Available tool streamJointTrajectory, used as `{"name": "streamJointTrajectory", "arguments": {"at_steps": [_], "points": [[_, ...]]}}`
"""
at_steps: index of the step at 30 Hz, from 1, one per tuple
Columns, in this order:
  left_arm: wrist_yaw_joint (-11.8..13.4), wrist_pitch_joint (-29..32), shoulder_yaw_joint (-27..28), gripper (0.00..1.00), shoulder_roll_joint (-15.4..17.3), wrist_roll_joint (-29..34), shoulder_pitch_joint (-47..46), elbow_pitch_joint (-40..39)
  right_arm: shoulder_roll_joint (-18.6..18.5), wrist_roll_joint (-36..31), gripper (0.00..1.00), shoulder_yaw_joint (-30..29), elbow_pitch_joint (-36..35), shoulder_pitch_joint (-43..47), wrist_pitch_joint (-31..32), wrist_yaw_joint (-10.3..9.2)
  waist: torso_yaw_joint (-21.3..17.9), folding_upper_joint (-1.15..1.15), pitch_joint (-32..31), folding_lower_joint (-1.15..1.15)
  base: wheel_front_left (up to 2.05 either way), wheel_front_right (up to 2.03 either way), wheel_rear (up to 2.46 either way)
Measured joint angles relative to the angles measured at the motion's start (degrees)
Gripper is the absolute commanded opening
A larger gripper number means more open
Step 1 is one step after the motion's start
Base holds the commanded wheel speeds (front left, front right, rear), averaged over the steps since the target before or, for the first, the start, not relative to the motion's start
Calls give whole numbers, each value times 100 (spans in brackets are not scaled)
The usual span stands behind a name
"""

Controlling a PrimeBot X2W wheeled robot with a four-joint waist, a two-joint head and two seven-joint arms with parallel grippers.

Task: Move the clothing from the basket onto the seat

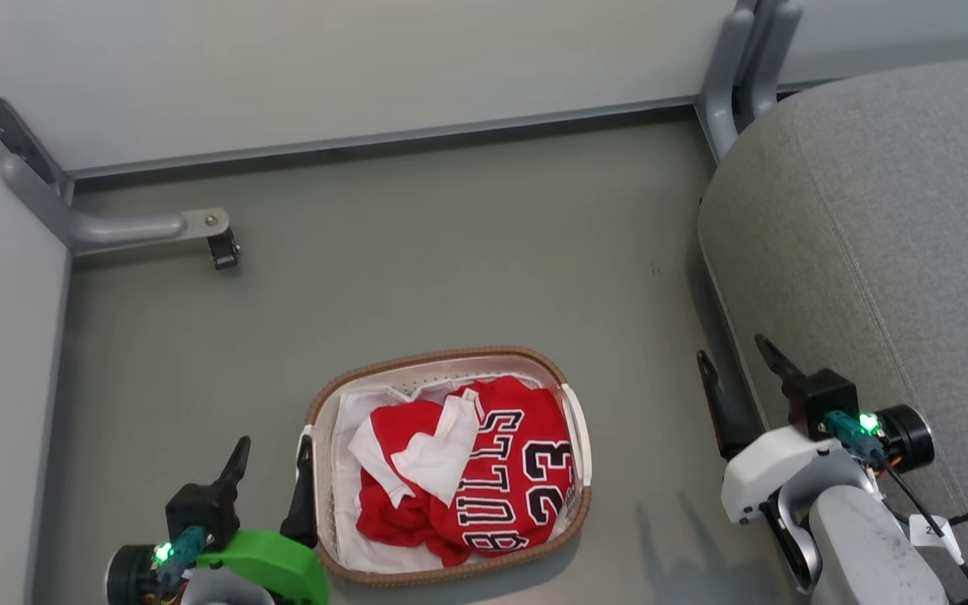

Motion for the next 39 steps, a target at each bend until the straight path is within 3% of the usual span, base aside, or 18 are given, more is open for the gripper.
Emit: {"name": "streamJointTrajectory", "arguments": {"at_steps": [14,31,39], "points": [[-1,-1,-949,100,134,-591,-1204,417,111,201,100,105,-673,-737,0,0,-460,0,1347,0,0,0,0],[-2,-1,-2926,100,516,-1853,-2720,1661,116,667,100,433,-1251,-1282,-1,0,-965,0,3039,1,0,0,0],[-2,-1,-3453,100,645,-2249,-3190,1956,121,821,100,487,-1575,-1418,0,0,-1066,0,3676,0,0,0,0]]}}
